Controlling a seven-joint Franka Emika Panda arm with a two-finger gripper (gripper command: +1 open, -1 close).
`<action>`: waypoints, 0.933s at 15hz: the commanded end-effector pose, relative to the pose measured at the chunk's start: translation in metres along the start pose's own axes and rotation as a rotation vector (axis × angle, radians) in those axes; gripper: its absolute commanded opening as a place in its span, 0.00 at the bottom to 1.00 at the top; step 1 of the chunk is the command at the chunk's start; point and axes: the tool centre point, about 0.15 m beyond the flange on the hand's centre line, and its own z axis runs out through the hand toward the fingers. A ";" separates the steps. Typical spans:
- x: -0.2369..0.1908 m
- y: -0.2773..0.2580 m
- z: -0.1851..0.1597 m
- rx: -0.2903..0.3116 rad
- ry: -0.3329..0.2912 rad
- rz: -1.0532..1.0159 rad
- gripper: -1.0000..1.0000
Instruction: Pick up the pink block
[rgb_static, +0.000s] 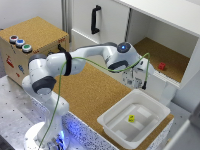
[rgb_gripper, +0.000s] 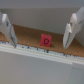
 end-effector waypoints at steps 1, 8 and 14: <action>0.061 0.046 0.056 0.228 0.041 -0.052 1.00; 0.096 0.052 0.099 0.308 -0.048 -0.068 1.00; 0.095 0.062 0.137 0.320 -0.138 0.020 1.00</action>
